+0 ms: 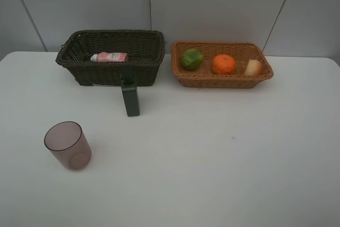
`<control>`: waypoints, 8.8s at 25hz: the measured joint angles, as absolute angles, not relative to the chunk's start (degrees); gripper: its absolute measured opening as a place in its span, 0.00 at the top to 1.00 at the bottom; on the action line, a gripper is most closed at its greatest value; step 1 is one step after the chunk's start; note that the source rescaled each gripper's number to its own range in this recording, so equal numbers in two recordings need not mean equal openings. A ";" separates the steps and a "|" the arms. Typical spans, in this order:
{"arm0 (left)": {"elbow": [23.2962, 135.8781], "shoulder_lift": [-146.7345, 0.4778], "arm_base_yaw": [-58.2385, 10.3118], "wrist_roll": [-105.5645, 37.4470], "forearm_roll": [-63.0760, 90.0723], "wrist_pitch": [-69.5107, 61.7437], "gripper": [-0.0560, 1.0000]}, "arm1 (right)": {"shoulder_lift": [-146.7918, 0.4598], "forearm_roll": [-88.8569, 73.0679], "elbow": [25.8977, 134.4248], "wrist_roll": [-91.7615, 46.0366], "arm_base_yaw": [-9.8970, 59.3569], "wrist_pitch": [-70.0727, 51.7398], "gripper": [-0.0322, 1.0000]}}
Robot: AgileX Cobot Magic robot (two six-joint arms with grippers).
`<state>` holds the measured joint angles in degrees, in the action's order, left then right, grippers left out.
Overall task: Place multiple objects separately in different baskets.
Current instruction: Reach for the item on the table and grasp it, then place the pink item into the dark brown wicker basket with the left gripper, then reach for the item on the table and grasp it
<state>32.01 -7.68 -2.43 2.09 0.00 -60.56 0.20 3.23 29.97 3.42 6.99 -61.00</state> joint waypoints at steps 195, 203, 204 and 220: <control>80.87 -111.84 -19.51 17.44 -11.14 -20.86 0.00 | 0.20 3.23 29.91 3.42 6.99 -60.88 0.26; 80.87 -104.84 -19.51 17.44 -3.11 -33.78 0.00 | 0.20 3.23 29.91 3.42 6.99 -60.88 0.26; 80.87 -104.50 -19.51 17.44 -1.81 -35.10 0.00 | 0.20 3.23 29.91 3.42 6.99 -60.88 0.26; 80.87 -104.15 -22.87 26.42 -4.85 -52.40 0.00 | 0.20 3.23 29.91 3.42 6.99 -60.88 0.26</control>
<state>80.87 -104.15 -22.87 26.42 -4.85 -52.40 0.20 3.23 29.91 3.42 6.99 -60.88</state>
